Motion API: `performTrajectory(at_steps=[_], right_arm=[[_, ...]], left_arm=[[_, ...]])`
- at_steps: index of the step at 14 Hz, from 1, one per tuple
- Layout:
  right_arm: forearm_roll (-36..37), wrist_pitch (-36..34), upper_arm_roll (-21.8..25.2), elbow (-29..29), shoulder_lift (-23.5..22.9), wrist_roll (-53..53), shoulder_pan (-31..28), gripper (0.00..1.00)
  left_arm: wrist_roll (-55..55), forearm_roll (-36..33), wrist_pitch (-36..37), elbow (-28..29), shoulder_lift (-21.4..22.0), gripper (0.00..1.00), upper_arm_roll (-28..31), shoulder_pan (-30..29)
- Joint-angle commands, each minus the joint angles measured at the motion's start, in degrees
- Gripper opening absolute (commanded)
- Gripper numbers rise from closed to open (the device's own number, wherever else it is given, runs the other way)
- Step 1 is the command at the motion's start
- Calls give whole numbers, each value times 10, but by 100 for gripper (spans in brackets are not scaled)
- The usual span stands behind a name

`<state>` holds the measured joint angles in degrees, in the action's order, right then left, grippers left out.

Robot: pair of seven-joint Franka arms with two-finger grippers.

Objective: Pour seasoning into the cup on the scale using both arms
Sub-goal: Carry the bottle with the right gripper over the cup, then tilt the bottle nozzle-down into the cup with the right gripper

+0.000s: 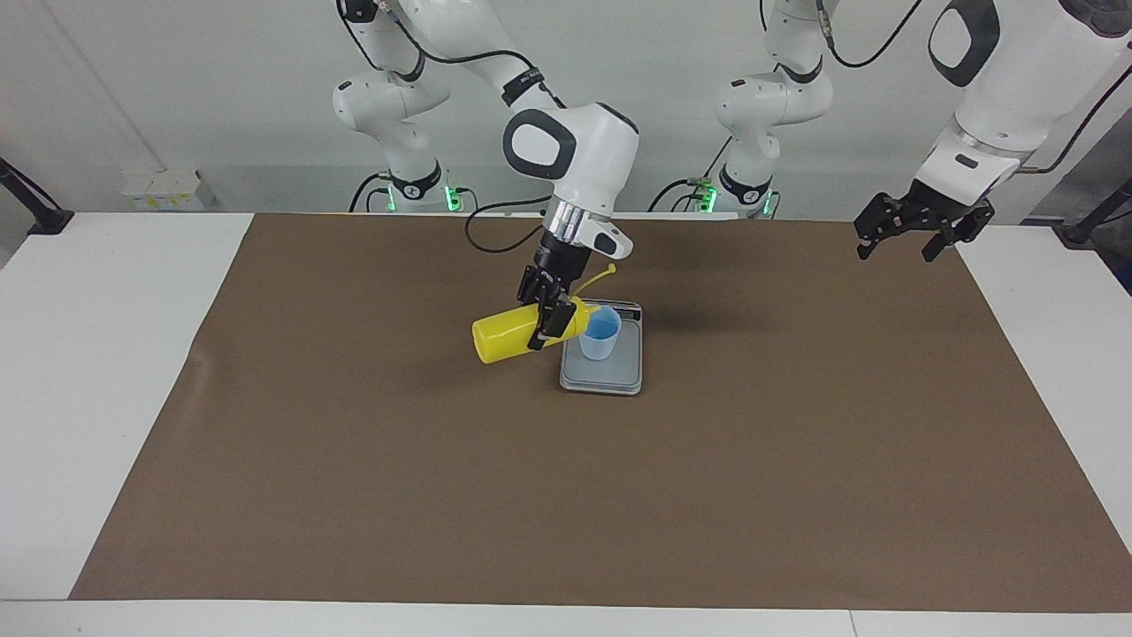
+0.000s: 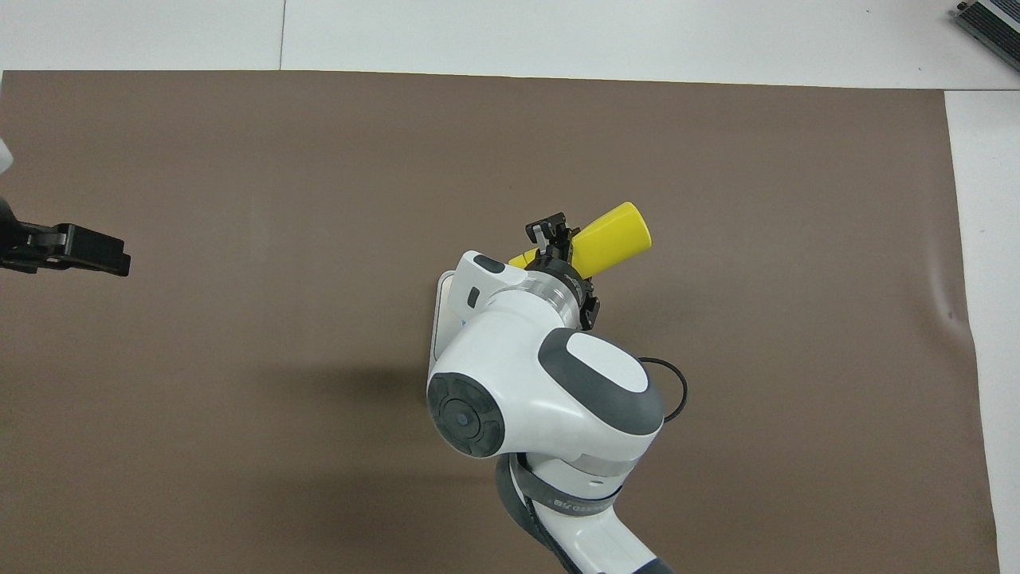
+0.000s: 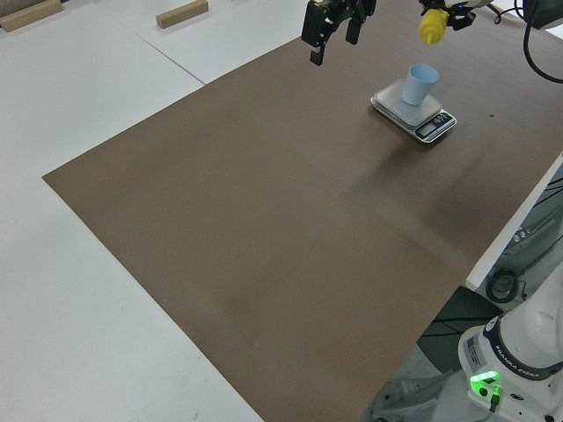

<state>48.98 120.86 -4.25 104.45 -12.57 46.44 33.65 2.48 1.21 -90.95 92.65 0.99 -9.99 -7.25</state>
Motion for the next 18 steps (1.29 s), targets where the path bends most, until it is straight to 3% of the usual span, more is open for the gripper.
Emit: performTrajectory(at_steps=[1, 7, 9, 11, 18], right_arm=[[106, 8, -3, 37, 25, -5, 0, 0], [273, 17, -5, 63, 29, -6, 32, 0], [334, -12, -4, 74, 12, -75, 65, 0], [351, -68, -4, 75, -12, -138, 99, 0], [401, -75, -5, 105, -11, -157, 106, 0]], left_arm=[[8, 6, 2, 14, 14, 100, -3, -9], [8, 6, 2, 14, 15, 100, -3, -9], [8, 6, 2, 14, 14, 100, -3, -9], [7, 6, 2, 14, 14, 100, -4, -9], [8, 6, 2, 14, 14, 100, -3, -10]])
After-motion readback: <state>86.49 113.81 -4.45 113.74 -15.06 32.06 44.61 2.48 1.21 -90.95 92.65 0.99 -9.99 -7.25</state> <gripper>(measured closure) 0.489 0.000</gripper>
